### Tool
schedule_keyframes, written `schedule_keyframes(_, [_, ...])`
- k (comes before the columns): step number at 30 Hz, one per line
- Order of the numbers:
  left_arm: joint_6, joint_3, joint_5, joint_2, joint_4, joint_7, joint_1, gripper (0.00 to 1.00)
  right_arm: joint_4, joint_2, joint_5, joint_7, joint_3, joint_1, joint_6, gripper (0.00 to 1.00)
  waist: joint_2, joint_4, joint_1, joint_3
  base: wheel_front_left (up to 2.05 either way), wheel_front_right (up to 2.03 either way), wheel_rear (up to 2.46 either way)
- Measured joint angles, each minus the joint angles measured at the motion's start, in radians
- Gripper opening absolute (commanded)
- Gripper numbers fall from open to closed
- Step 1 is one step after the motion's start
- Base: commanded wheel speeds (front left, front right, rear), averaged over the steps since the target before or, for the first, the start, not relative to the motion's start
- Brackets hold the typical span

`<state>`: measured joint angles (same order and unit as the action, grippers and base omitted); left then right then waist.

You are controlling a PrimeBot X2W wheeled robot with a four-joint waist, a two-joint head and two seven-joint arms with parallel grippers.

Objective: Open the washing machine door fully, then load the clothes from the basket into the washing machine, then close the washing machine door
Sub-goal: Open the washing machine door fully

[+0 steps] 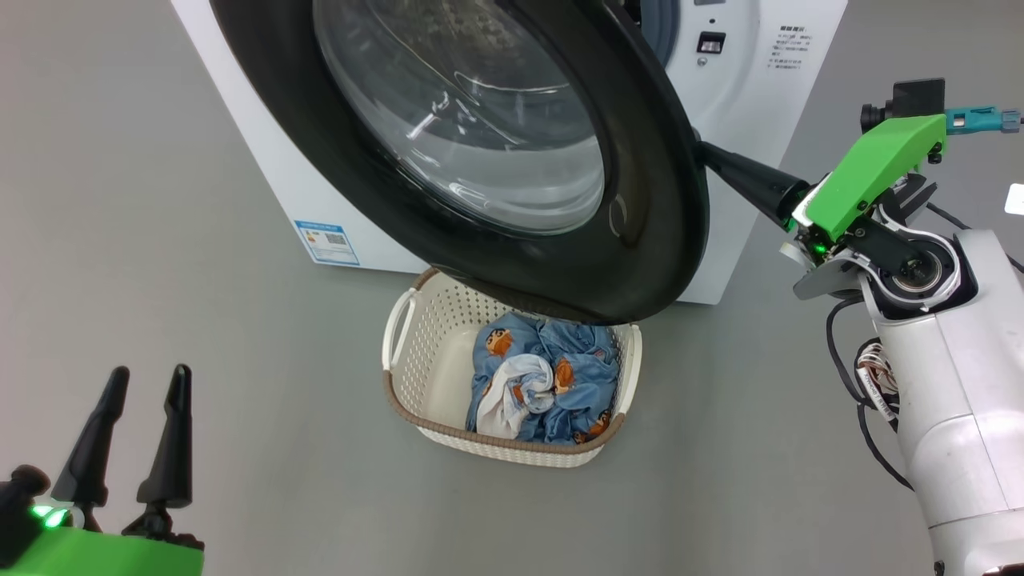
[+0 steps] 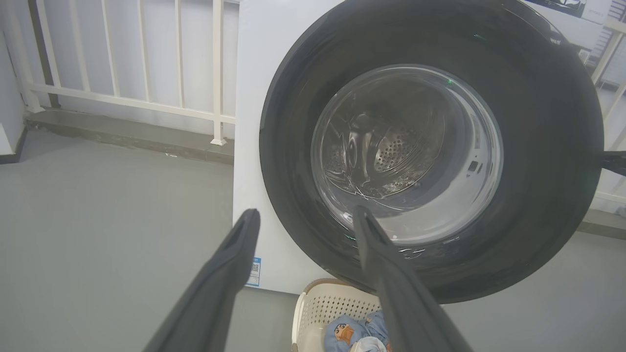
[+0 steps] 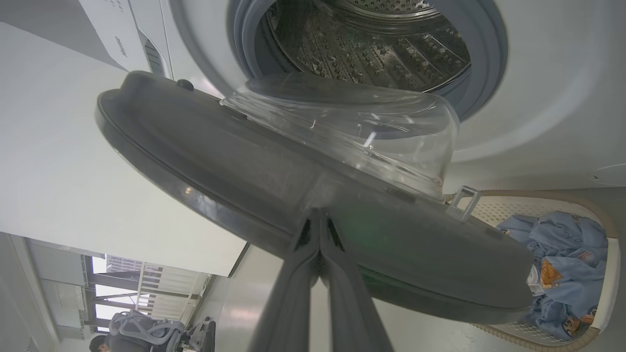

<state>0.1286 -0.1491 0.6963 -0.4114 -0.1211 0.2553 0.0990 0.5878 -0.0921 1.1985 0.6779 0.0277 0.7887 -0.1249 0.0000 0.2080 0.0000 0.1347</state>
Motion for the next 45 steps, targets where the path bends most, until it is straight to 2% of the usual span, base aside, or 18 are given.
schedule_keyframes(13, [0.0,-0.002,-0.023,0.022,-0.028,0.0,-0.022,1.0,-0.016,0.023,0.053,0.047,0.068,-0.024,0.0,0.0,0.0,0.018,0.0,-0.056,0.0,0.0,0.0])
schedule_keyframes(29, [0.0,-0.001,-0.062,0.052,-0.061,0.0,-0.043,1.0,-0.013,0.022,0.072,0.151,0.096,-0.066,0.0,0.0,0.0001,0.053,0.0,-0.117,0.0,0.0,0.0])
schedule_keyframes(45, [0.0,0.0,-0.09,0.066,-0.078,0.0,-0.063,1.0,0.016,0.021,0.167,0.261,0.087,-0.104,0.0,0.0,0.0,0.116,0.0,-0.165,0.0,0.0,0.0])
